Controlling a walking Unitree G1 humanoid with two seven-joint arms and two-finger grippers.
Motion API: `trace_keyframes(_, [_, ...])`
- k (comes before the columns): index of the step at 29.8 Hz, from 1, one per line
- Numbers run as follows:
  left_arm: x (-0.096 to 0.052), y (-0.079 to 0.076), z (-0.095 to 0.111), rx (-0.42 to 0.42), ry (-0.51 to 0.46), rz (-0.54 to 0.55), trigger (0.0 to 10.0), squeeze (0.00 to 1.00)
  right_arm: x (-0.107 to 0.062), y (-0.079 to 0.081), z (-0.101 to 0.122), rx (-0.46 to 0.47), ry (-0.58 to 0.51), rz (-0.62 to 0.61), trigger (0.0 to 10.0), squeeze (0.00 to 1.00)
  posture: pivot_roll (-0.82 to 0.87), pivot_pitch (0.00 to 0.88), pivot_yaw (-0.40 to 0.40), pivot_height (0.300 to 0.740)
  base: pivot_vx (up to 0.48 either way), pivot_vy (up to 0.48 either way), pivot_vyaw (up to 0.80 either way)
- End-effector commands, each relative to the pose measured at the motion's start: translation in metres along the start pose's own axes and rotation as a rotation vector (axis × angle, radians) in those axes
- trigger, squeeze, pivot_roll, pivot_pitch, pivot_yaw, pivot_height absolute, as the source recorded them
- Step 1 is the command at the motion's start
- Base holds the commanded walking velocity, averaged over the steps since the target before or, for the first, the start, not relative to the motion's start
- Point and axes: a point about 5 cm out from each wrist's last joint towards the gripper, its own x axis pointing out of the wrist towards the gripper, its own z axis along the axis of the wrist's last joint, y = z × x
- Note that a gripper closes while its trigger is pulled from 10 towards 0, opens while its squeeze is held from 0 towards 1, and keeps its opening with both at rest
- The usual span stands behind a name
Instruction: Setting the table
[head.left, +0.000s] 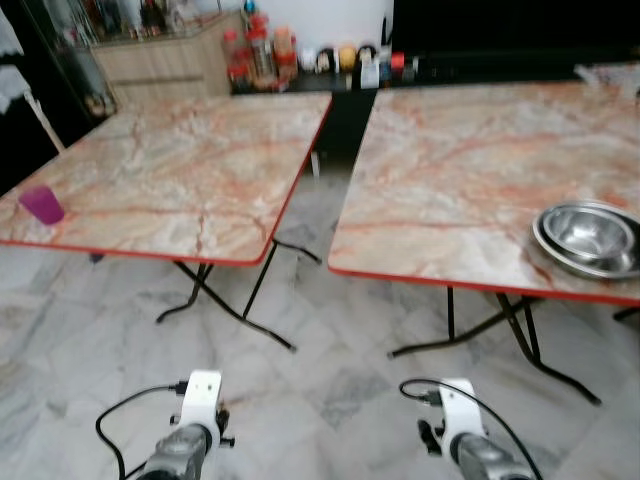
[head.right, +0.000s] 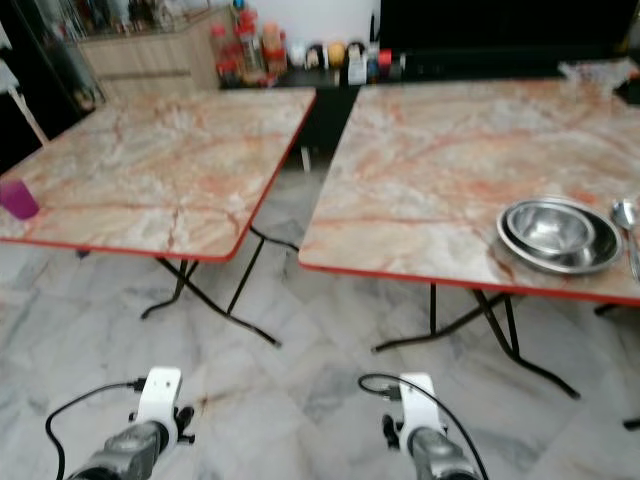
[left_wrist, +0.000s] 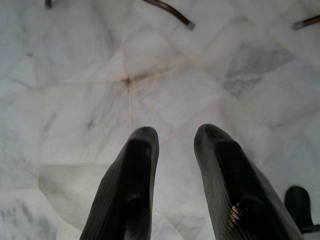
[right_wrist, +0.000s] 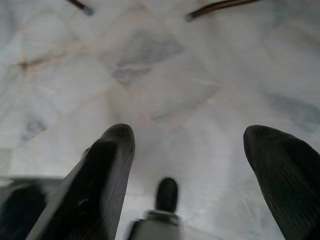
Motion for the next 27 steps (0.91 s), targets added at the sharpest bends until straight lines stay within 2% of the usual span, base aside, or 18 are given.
trace_keyframes(1, [0.0,0.006,0.002,0.001,-0.002,0.009,10.0,0.0,0.0,0.004,0.001,-0.002,0.0,0.01,10.0,0.0,-0.06,0.0,0.091,0.74,0.0,0.0,0.0])
trace_keyframes(14, [0.0,-0.001,-0.002,-0.022,0.014,0.012,10.0,0.0,0.0,0.001,0.002,0.003,-0.028,0.004,10.0,0.0,-0.09,0.0,0.039,0.74,0.0,0.0,0.0])
trace_keyframes(18, [0.001,-0.007,-0.002,-0.037,0.013,0.005,10.0,0.0,-0.001,-0.006,0.001,0.002,-0.027,-0.012,10.0,0.0,-0.09,0.0,0.036,0.74,0.0,0.0,0.0])
trace_keyframes(27, [0.001,-0.008,-0.003,-0.047,0.021,0.008,10.0,0.0,-0.001,-0.007,0.0,0.005,-0.03,-0.02,10.0,0.0,-0.09,0.0,0.044,0.74,0.0,0.0,0.0])
